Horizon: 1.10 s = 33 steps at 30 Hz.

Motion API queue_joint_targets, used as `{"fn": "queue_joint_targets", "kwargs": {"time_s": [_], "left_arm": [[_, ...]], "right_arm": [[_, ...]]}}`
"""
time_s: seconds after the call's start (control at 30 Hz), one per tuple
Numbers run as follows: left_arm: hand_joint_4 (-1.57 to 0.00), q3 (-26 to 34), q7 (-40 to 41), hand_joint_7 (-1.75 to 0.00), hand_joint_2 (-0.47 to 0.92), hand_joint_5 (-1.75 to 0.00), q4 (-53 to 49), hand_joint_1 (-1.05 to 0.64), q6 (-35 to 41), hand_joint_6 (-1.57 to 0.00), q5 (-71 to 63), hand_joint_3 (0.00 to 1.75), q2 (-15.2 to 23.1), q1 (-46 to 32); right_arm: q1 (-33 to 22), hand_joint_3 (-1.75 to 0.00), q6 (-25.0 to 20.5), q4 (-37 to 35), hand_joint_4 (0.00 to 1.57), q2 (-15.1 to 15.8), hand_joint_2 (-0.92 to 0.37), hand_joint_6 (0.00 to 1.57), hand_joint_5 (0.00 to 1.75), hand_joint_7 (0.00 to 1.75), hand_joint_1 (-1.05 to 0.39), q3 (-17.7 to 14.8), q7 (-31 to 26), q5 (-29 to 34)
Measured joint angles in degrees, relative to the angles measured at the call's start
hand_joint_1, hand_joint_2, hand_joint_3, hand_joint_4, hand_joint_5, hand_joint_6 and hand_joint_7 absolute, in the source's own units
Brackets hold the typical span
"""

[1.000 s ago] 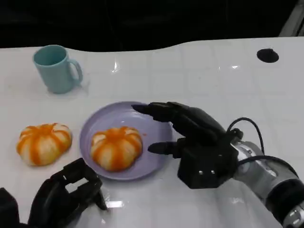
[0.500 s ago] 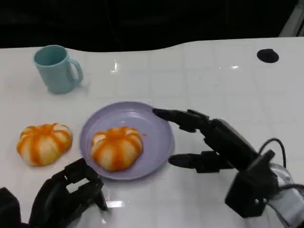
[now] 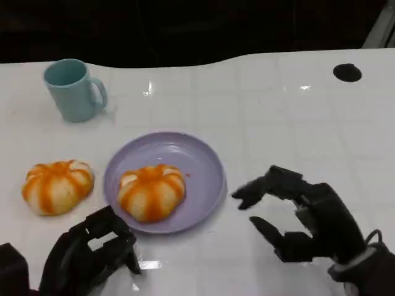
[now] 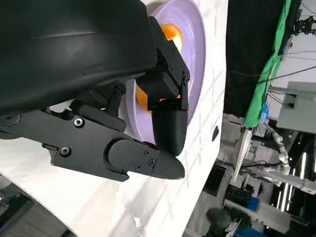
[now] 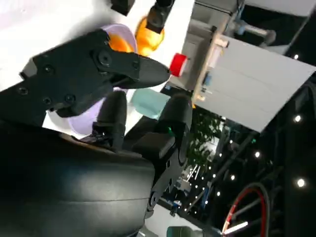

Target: Grasp the bread from the table and place it into the plate.

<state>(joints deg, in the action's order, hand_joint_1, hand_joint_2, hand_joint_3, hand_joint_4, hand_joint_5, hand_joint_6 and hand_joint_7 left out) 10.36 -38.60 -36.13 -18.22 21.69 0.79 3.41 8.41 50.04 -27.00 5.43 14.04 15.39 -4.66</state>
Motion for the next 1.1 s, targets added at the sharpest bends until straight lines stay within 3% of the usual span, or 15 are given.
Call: {"fn": "queue_joint_targets", "kwargs": {"time_s": [0.23, 0.6, 1.1], "left_arm": [[-0.76, 0.2, -0.1, -1.41, 0.92, -1.68, 0.0, -0.59, 0.4, -0.70, 0.1, 0.09, 0.0, 0.0], [-0.77, 0.3, -0.1, -1.40, 0.92, -1.67, 0.5, -0.58, 1.4, -0.70, 0.2, 0.09, 0.0, -0.2], [-0.77, 0.4, -0.5, -1.39, 0.92, -1.67, 0.7, -0.58, 1.2, -0.71, 0.1, 0.08, 0.0, -0.5]], "right_arm": [[-4.9, -1.34, 0.7, 2.6, 0.76, 0.0, -0.41, 0.76, 1.73, 1.47, -0.32, -1.8, 4.8, -3.7], [-13.0, -1.36, 1.3, 5.8, 0.81, 0.0, -0.41, 0.69, 1.75, 1.67, -0.26, -3.3, 9.8, -8.5], [-15.2, -1.24, -0.7, 6.7, 0.77, -2.9, -0.48, 0.65, 1.75, 1.60, -0.23, -6.1, 12.0, -11.9]]}}
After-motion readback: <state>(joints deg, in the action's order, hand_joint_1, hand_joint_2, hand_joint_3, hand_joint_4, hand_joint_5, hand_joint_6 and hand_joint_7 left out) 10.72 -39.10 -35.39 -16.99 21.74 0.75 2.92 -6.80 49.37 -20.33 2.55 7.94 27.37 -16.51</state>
